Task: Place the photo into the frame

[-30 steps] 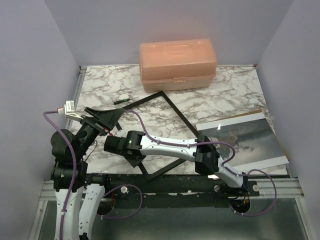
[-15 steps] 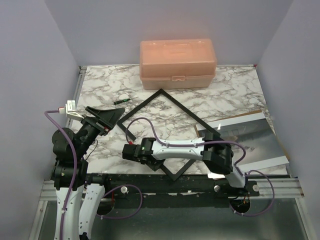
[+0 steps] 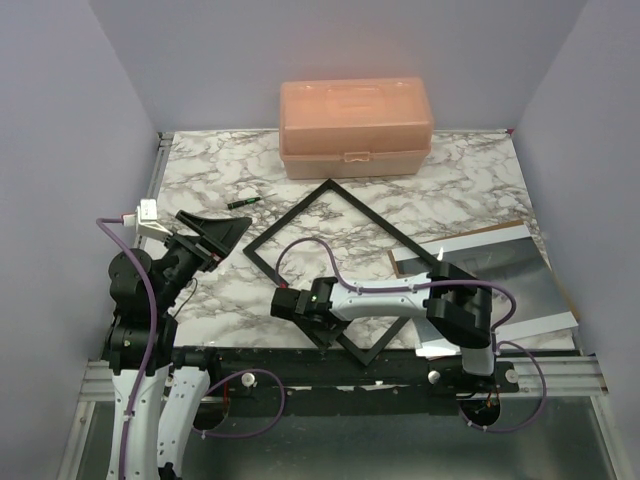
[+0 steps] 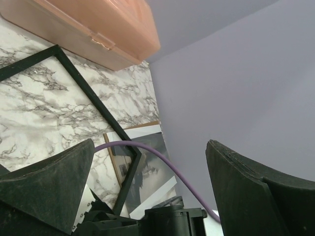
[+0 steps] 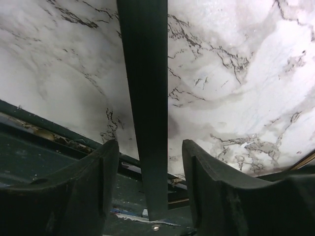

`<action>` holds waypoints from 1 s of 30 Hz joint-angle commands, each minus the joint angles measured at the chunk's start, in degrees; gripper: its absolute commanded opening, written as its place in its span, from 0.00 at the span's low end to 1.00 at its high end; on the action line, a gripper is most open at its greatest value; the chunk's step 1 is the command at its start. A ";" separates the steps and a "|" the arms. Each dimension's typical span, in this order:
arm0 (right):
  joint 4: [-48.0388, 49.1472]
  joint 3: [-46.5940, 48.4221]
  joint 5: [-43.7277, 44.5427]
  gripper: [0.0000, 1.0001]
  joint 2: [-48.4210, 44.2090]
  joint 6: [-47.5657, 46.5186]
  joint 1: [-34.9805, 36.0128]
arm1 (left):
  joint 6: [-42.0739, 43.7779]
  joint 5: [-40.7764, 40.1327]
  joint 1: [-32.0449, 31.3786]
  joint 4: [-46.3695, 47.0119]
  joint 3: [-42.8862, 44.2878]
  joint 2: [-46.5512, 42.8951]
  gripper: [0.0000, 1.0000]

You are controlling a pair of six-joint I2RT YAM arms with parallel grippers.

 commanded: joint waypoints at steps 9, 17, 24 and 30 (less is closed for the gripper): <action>6.57 3.03 -5.18 0.88 -2.59 0.19 -3.80 | 5.43 0.68 0.28 -8.29 3.67 4.62 0.98; 6.31 8.15 -4.30 0.80 4.36 -1.17 -4.87 | 15.17 -8.65 0.24 -24.34 11.20 10.19 0.98; 8.12 6.62 -5.94 0.71 5.86 -2.03 -5.88 | 19.54 -10.08 0.24 -28.65 12.69 13.16 0.99; 10.29 4.02 -8.22 0.48 4.72 -2.29 -6.46 | 20.18 -9.13 0.24 -28.29 11.30 15.09 0.98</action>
